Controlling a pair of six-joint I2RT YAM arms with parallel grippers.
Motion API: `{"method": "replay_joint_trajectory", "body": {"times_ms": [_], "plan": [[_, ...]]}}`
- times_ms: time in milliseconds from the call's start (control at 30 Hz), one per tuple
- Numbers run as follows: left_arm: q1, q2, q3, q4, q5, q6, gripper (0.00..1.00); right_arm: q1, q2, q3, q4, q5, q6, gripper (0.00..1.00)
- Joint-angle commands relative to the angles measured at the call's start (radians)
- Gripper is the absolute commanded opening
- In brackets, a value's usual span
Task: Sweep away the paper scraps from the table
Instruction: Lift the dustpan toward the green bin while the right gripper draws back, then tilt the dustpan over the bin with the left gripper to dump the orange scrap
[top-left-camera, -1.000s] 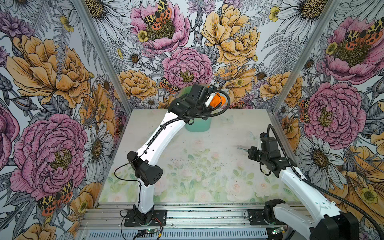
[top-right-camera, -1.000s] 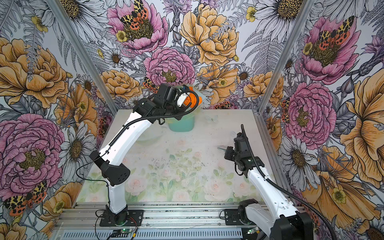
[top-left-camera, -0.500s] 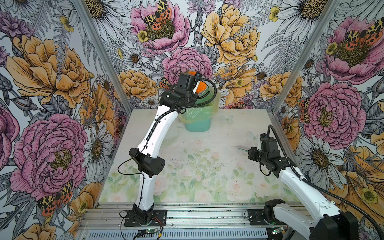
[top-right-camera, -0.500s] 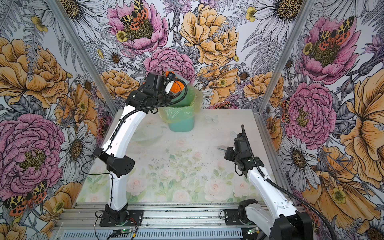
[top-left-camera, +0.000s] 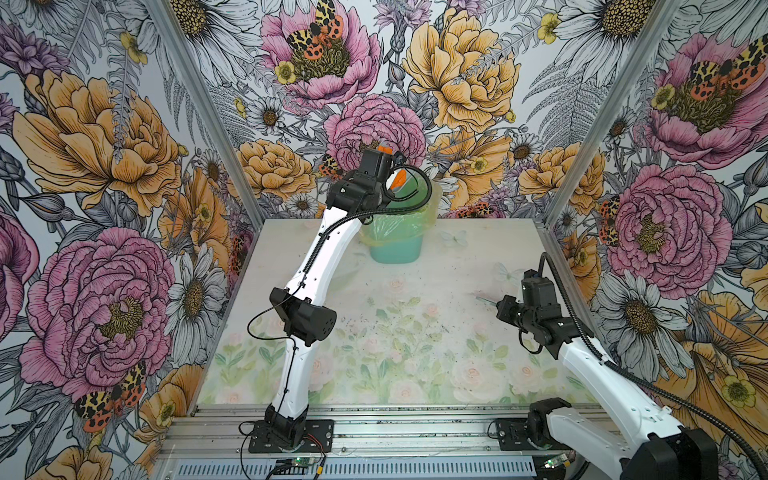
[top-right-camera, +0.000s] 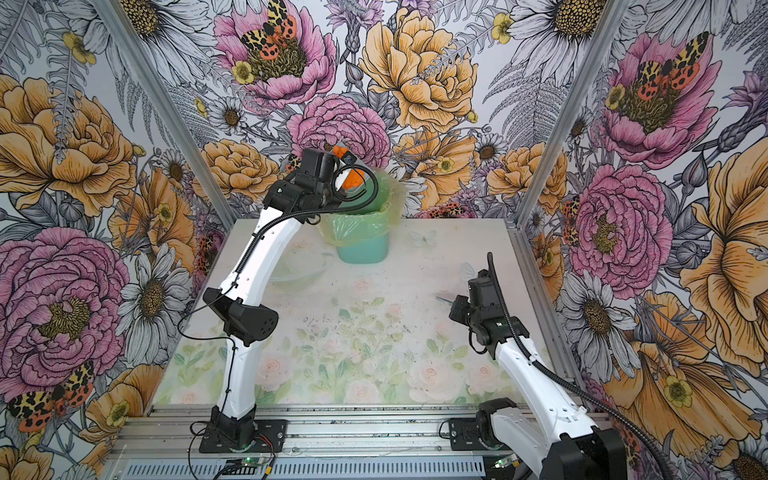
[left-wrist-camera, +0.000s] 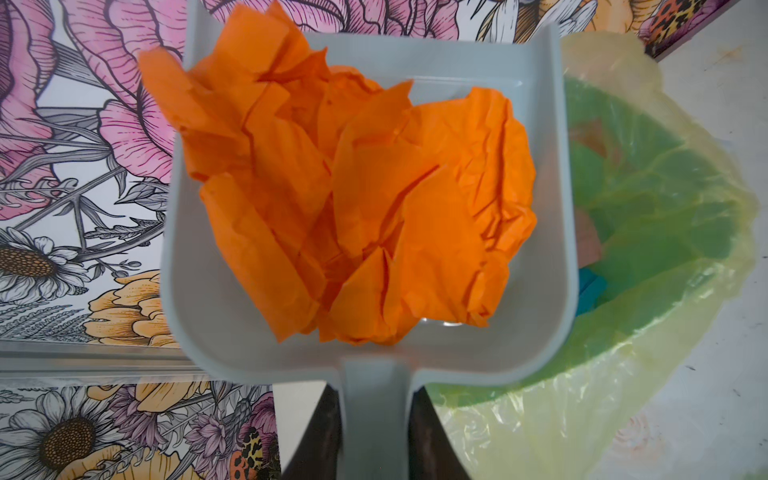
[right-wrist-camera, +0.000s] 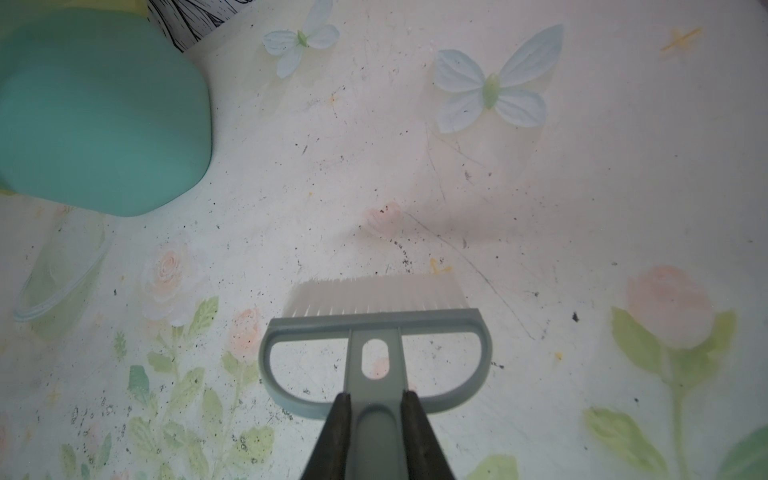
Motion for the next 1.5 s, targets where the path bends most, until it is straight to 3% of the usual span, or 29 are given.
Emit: {"method": "replay_joint_trajectory", "body": {"times_ms": [0,500,733,900,1167,1467], "plan": [[0.014,0.011,0.024,0.056,-0.062,0.07,0.0,-0.005,-0.02,-0.005,0.013,0.014,0.021,0.01],[0.001,0.076,-0.032,0.179,-0.246,0.292,0.0,-0.003,-0.011,-0.01,0.012,0.014,0.028,0.01],[-0.023,0.081,-0.123,0.343,-0.407,0.491,0.0,-0.004,0.006,-0.011,0.014,0.012,0.024,0.01],[-0.036,0.076,-0.13,0.384,-0.432,0.554,0.0,-0.003,0.006,-0.014,0.014,0.014,0.021,0.01],[-0.063,0.034,-0.246,0.58,-0.494,0.786,0.0,-0.003,0.009,-0.018,0.014,0.015,0.018,0.01],[-0.07,-0.007,-0.247,0.587,-0.492,0.847,0.0,-0.003,0.015,-0.026,0.023,0.016,0.014,0.01]]}}
